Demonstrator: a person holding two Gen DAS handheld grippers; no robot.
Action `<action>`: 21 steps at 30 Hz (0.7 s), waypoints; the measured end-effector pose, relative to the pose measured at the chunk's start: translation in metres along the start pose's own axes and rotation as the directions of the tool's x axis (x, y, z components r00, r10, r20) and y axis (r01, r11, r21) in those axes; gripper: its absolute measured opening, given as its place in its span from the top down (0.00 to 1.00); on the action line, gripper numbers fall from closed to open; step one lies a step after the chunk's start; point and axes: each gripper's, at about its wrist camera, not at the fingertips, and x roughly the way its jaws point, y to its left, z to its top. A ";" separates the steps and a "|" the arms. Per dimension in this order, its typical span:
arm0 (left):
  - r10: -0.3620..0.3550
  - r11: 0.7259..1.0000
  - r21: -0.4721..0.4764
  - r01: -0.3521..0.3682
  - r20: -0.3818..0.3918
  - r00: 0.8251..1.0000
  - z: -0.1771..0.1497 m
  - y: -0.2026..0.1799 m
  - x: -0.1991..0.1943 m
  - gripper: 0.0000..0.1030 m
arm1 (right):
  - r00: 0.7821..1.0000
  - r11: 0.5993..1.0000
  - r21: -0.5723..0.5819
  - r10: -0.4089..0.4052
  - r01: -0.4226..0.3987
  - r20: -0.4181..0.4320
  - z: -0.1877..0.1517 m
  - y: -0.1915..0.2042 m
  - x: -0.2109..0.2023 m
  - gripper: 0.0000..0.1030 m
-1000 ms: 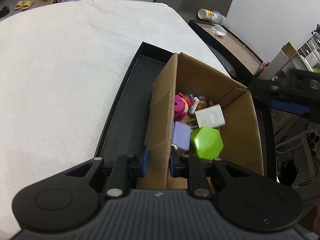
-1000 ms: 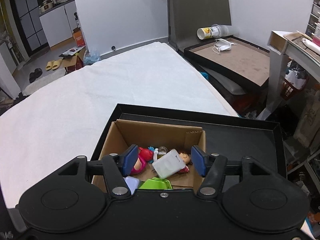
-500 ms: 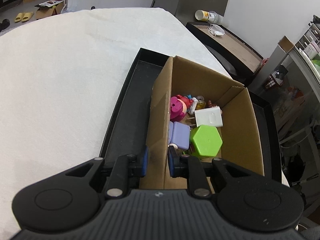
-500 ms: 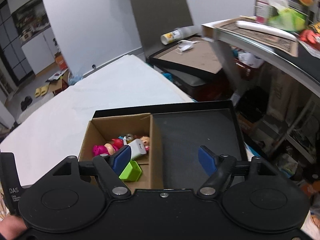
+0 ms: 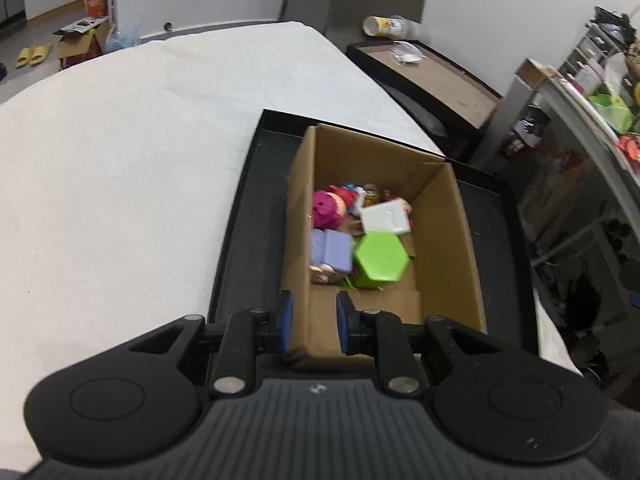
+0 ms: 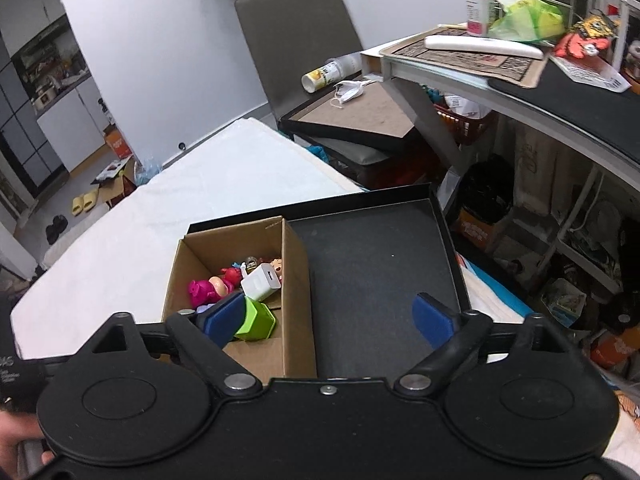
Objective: Organize rigid objects
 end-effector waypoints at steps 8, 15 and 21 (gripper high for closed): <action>-0.033 0.998 0.046 0.034 -0.014 0.999 0.000 -0.014 -0.042 0.54 | 1.000 0.998 0.054 -0.019 0.019 0.007 -0.006 -0.007 -0.021 0.00; -0.011 0.997 0.083 0.008 0.037 0.999 -0.005 -0.024 -0.089 0.21 | 1.000 0.995 0.098 0.001 -0.001 0.006 -0.015 -0.007 -0.042 0.00; 0.008 0.993 0.120 -0.016 0.069 0.998 -0.015 -0.032 -0.121 0.15 | 1.000 0.996 0.088 -0.004 0.003 0.010 -0.024 0.002 -0.060 0.00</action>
